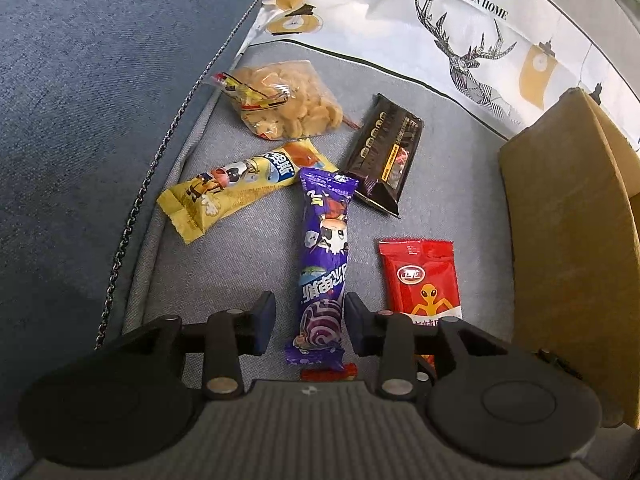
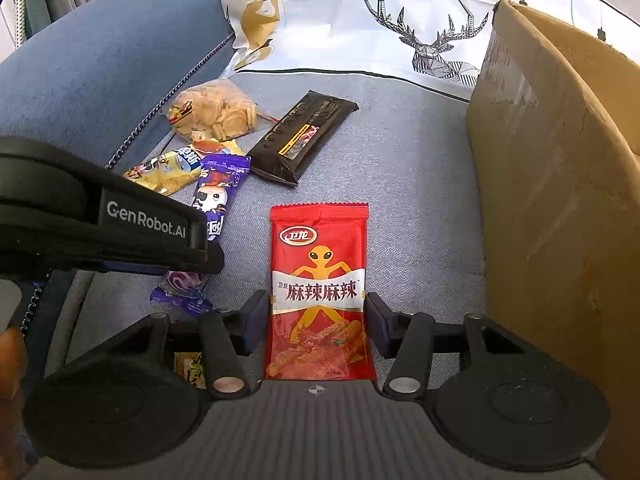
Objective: Organize snacks
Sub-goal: 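Lower the left tool onto the purple-wrapped bar and close it while the right tool holds the red packet, then lift the purple bar with the left tool while the right tool carries the red packet to the box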
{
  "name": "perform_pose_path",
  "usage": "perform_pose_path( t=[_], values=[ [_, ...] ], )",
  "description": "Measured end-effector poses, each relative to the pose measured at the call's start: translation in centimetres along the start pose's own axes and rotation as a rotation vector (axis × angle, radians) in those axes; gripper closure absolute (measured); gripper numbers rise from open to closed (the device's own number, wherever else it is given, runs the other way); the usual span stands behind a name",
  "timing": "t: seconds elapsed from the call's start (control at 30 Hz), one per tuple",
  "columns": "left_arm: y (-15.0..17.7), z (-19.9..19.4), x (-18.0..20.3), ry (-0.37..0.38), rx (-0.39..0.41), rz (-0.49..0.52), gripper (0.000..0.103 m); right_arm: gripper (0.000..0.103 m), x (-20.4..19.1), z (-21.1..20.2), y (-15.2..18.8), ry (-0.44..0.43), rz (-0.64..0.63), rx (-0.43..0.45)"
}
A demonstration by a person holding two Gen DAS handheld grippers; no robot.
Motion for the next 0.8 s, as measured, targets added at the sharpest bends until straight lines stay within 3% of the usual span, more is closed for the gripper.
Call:
perform_pose_path(
  t=[0.1, 0.23, 0.47, 0.63, 0.8],
  values=[
    [0.0, 0.1, 0.1, -0.001, 0.000, 0.012, 0.065, 0.049, -0.1, 0.1, 0.0, 0.005, -0.011, 0.001],
    [0.1, 0.2, 0.4, 0.003, -0.001, 0.026, 0.077, 0.049, -0.1, 0.0, 0.1, 0.008, -0.019, 0.002],
    [-0.1, -0.2, 0.5, 0.007, 0.028, 0.028, 0.077, 0.054, -0.2, -0.2, 0.2, 0.015, -0.037, 0.015],
    [-0.2, -2.1, 0.6, 0.043, 0.110, 0.005, 0.077, 0.055, 0.1, -0.8, 0.2, 0.013, -0.020, 0.038],
    [0.6, -5.3, 0.7, 0.051, 0.221, 0.005, 0.077, 0.056, 0.4, -3.6, -0.2, -0.015, -0.009, 0.140]
  ],
)
Point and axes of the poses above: each gripper's, at about its wrist camera, not at the fingertips, and z roughly the way its jaws point, x to its right, y to its underside, the point moved 3 cm from there along z, roughly the way its jaws point, and after that the axes turned 1 degree about x, right-handed, at the moved point
